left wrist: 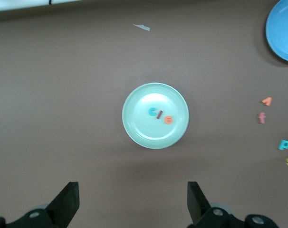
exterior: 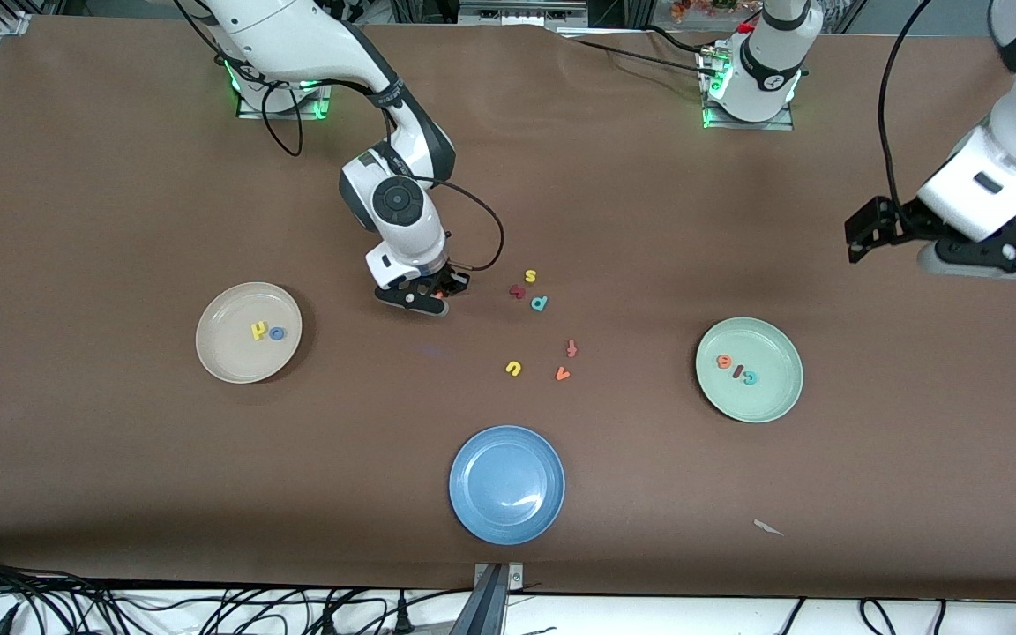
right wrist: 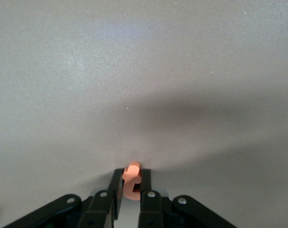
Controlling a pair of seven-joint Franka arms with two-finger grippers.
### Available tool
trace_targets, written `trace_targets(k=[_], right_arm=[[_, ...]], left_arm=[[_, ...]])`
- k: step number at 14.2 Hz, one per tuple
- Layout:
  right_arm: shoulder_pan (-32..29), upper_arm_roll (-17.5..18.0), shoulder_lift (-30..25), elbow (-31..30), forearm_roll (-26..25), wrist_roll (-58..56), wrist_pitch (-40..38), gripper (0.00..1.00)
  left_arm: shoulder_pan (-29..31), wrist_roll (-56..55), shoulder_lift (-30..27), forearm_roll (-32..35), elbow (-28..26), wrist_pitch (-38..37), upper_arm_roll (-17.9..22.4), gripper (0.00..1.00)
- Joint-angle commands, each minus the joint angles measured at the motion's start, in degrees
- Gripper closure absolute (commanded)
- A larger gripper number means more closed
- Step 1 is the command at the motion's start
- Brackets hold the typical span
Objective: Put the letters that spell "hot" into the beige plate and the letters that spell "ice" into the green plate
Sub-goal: 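Grasp the orange e with the right gripper while the left gripper returns to rest, then carry the orange e to the white plate and open the right gripper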
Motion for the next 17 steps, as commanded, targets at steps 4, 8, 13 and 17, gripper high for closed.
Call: trace_targets(k=[4,8,13,17], right_arm=[[-0.39,-0.12,-1.81,1.60,0.81,-2.62,-2.42,1.00],[-3.64,-2.84,-5.85,2.15,0.90,-14.64,-10.34,1.00],[-3.91,-13.81,-11.74,-0.92,0.99,-34.85,-18.36,1.00],[-5.04,-21.38,-11.22,-2.16,2.57,-48.74,-18.27,1.00]], left_arm=[[-0.53,0.93,-4.25,-2.43,-5.11,0.88,1.44,0.00],[-0.53,0.84,-3.64,-1.90,-3.63,-0.87,1.53,0.00],[-0.44,0.22,-2.85,-2.43,-3.44,-1.49,1.44,0.00],[-0.35,0.14,-2.41,-3.04,-3.27,-1.49,1.44,0.00]])
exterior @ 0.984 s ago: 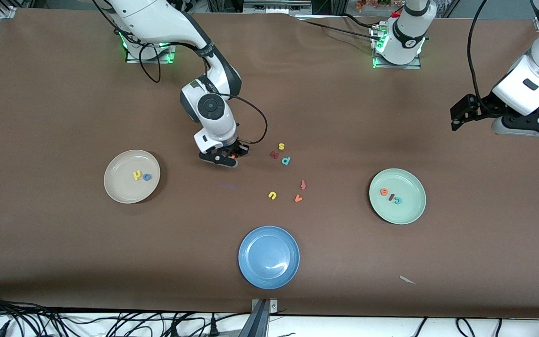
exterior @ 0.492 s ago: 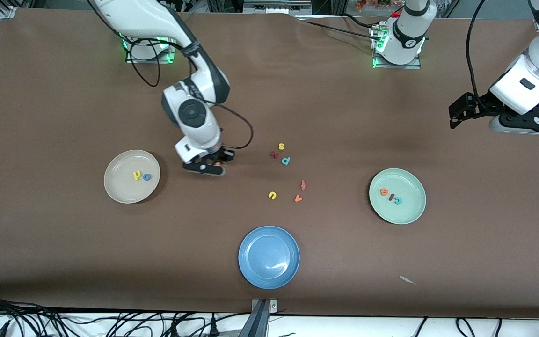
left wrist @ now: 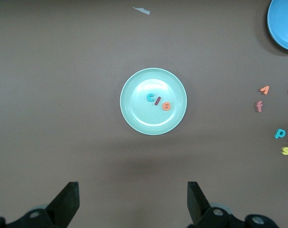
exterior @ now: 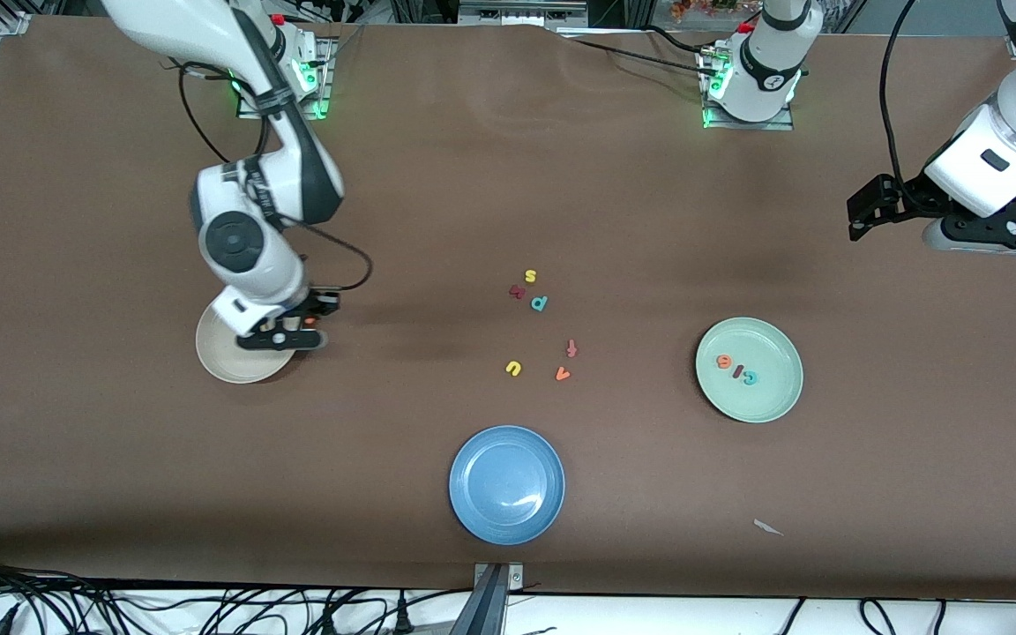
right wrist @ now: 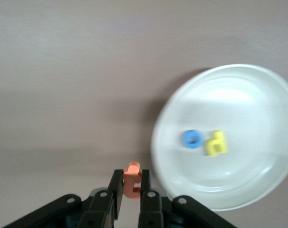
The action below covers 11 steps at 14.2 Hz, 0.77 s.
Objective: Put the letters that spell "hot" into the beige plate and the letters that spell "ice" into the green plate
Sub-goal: 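Carry the orange e to the white plate and open the right gripper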
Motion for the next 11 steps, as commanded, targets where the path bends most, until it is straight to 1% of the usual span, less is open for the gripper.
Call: trace_targets(k=[1,3,5,6,7,8,11], right_arm=[[-2.13,-2.98,-0.55,-1.97,1.67,-10.25,0.16,1.00],[-6.44,-2.98,0.76,-1.62,3.68,-14.93,0.68,1.00],[-8.47,-2.89,2.69,-1.09,4.31,-17.93,3.30,1.00],[-8.91,-2.89,3.31,-0.92,4.31,-18.29,4.45,0.97],[-9.35,-2.81,3.93,-0.31,4.48,-17.77,4.90,0.55],[-9.27,-2.72,4.63,1.01,5.53,-17.33,4.64,0.01],[-8.57,-2.37,3.85,1.63,7.82,-17.32,3.68,0.00]], left_arm=[[-0.13,0.25,0.55,-3.26,0.77,-0.54,0.63,0.00],[-0.31,0.25,1.26,-2.74,0.95,-0.54,0.37,0.00],[-0.05,0.77,1.35,-2.91,1.65,-0.45,0.54,0.00],[-0.04,0.86,1.26,-2.92,2.00,-0.45,0.54,0.00],[-0.13,0.78,1.43,-2.39,2.00,-0.45,0.46,0.00],[-0.48,0.78,1.87,-1.00,2.09,-0.45,0.46,0.00],[0.13,0.78,1.96,-0.28,2.88,-0.28,0.54,0.00]])
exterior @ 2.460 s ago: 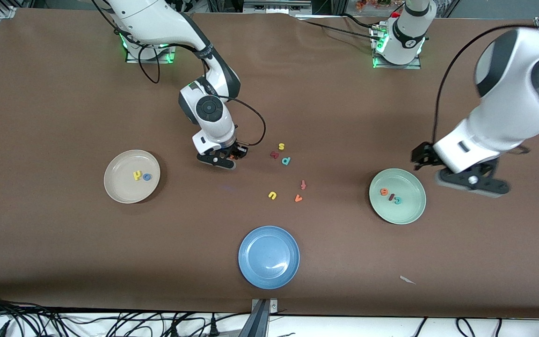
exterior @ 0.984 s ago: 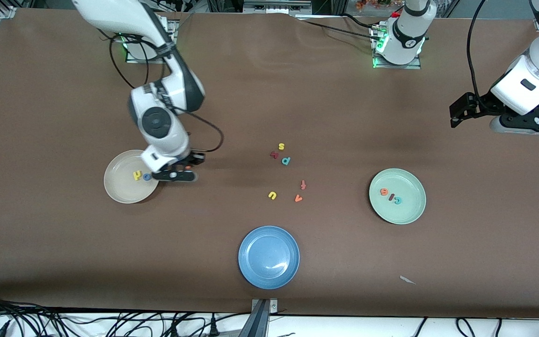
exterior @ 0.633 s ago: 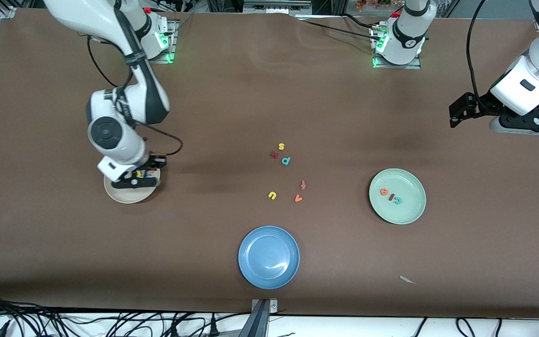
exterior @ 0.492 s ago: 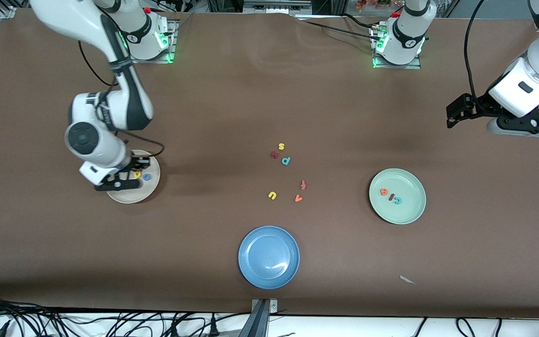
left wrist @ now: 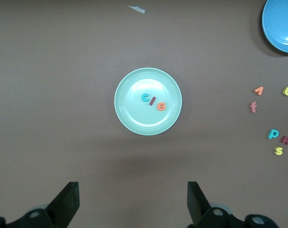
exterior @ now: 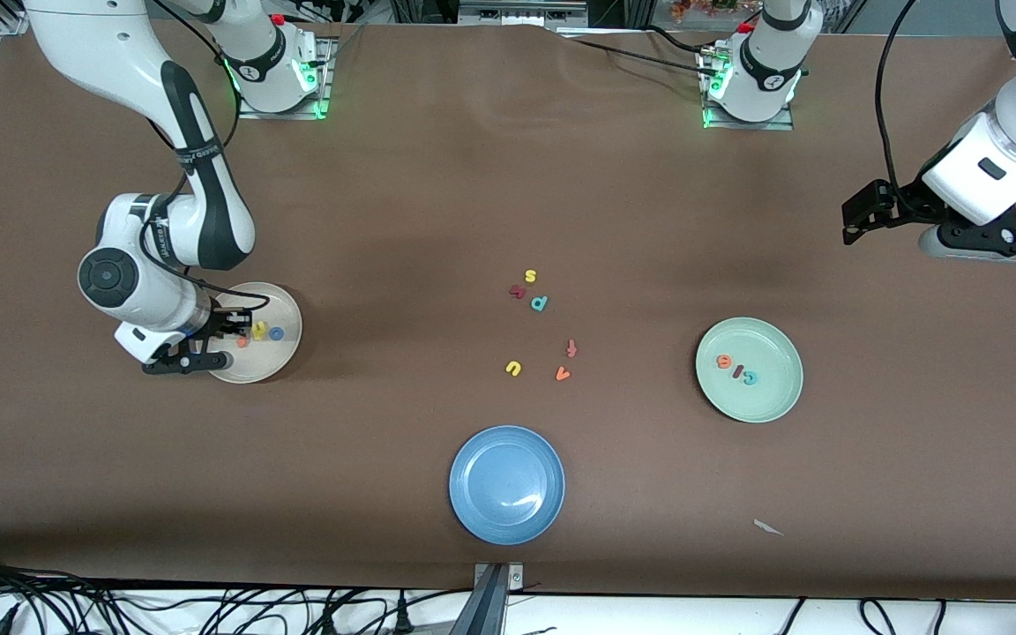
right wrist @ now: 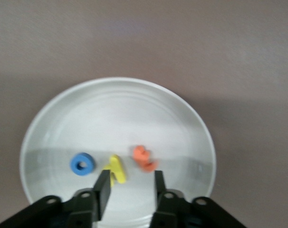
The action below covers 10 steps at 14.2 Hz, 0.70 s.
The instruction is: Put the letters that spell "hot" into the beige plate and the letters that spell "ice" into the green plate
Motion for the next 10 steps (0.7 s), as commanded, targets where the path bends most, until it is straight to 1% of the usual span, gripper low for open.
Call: trace_targets(k=[1,3,7,10], right_arm=[[0.51,0.47,-0.82,1.74,1.85,0.33,-1.62,0.00],[1.74,1.25,-0.82,4.45,1.85,4.63,-5.47,0.00],[4.38,1.26,-1.00,9.20,1.59,12.37,-14.35,0.00],[5.87,1.17,-1.26,13.33,1.76,14.22,-20.50,0.00]], left_arm=[[0.05,0.93,1.05,1.12,3.19,-0.36,0.22,0.00],[-0.04,0.84,1.14,1.12,3.02,-0.45,0.05,0.00],[0.32,0.93,1.23,1.03,3.20,-0.36,0.31,0.00],[0.23,0.93,1.23,0.85,3.28,-0.36,0.22,0.00]])
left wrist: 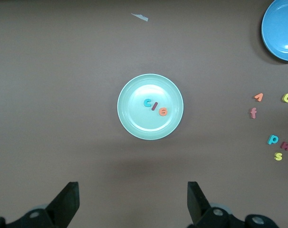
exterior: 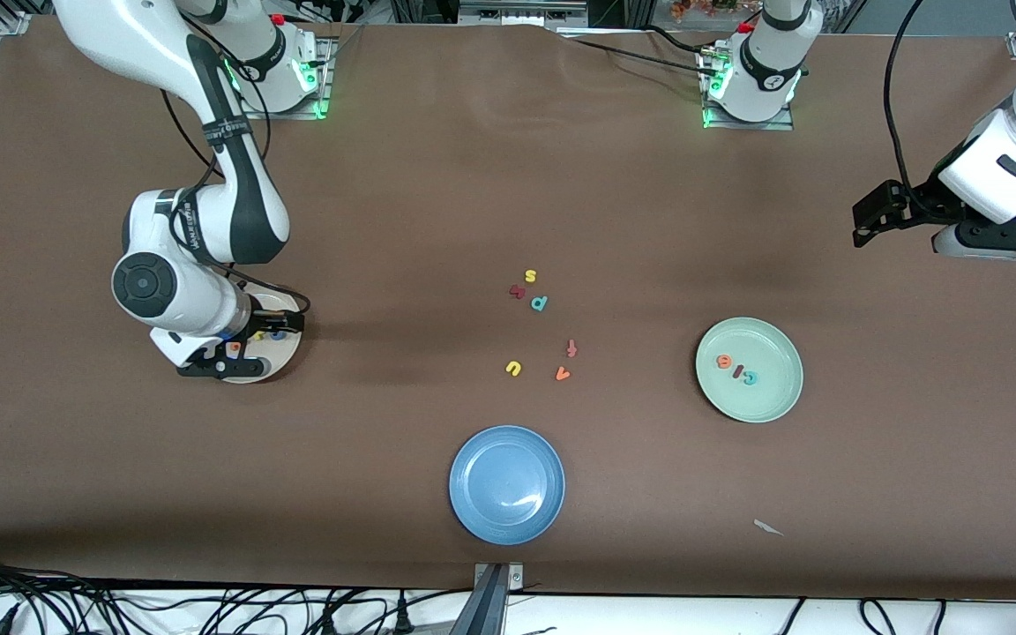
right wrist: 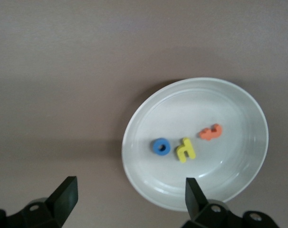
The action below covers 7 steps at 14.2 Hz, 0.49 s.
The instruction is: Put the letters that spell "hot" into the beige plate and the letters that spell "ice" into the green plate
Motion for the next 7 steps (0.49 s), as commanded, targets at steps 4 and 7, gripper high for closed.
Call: trace_targets(k=[4,7], right_arm=[[-3.69,6.71,-3.55,4.51,-0.23,7.53,-9.17,0.00],[-12.85,14.47,-6.54,3.89,-0.32,7.99,-11.89,0.00]], left_arm=[[1.35,1.00,1.01,0.72,1.70,-0.63,-0.01,0.00],[1.27,1.08,1.01,0.72,1.79,-0.63,-0.10,0.00]])
